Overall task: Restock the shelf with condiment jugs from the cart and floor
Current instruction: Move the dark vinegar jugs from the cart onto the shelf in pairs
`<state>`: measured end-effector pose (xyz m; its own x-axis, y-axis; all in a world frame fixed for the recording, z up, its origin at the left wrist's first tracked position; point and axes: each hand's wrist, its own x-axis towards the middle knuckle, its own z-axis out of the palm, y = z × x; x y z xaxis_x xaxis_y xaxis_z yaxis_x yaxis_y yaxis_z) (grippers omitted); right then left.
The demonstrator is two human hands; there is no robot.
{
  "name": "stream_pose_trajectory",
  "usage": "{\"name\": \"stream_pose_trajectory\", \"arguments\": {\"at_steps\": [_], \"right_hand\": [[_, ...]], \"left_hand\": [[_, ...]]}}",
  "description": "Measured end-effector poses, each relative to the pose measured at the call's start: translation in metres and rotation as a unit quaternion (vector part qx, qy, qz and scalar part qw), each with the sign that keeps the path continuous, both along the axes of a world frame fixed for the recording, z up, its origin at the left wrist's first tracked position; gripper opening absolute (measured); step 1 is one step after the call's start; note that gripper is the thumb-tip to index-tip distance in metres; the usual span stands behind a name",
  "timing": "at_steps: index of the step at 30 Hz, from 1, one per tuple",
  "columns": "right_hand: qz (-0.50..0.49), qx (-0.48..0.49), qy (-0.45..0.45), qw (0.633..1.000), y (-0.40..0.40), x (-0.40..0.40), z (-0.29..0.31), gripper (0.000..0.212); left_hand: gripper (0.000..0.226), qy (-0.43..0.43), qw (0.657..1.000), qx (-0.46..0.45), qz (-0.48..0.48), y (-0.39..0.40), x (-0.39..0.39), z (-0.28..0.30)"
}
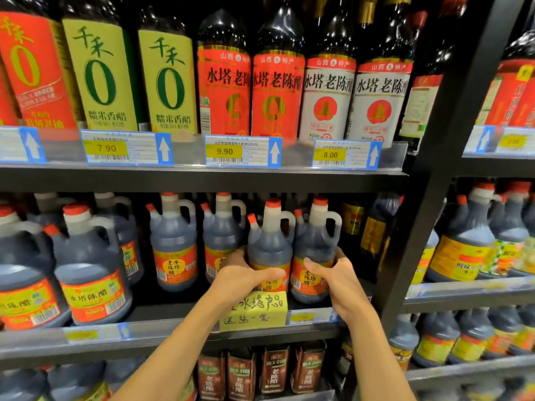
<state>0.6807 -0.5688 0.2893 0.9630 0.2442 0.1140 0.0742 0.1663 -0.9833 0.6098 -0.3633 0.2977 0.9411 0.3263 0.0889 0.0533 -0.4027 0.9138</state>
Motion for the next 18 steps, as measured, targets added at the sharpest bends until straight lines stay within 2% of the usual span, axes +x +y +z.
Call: {"name": "stream_pose_trajectory", "arguments": {"at_steps": [4,6,8,10,13,15,18], "right_hand": [[0.005,-0.008,0.004,1.0,-0.001,-0.001,0.002,0.056],[-0.013,-0.024,0.005,1.0,-0.002,-0.004,0.002,0.051],[-0.057,-0.046,0.006,0.997,-0.002,-0.01,0.0,0.055],[-0.121,-0.104,-0.005,0.987,0.002,-0.014,-0.004,0.067],[-0.205,-0.204,-0.049,0.956,0.01,-0.025,-0.008,0.06],[-0.229,-0.237,-0.065,0.942,0.018,-0.032,-0.008,0.067],[-0.246,-0.238,-0.077,0.936,0.03,-0.036,-0.005,0.078]], "left_hand": [[0.101,0.036,0.998,0.044,-0.002,0.004,0.0,0.002],[0.091,0.064,0.995,0.074,-0.003,0.003,-0.003,0.003],[0.068,0.072,0.993,0.097,0.003,0.0,-0.006,0.005],[0.059,0.044,0.992,0.112,0.027,-0.005,-0.011,0.005],[0.064,-0.025,0.986,0.147,0.081,-0.015,-0.018,0.003],[0.062,-0.04,0.984,0.151,0.088,-0.021,-0.021,0.001],[0.063,-0.045,0.978,0.177,0.106,-0.025,-0.02,-0.002]]}}
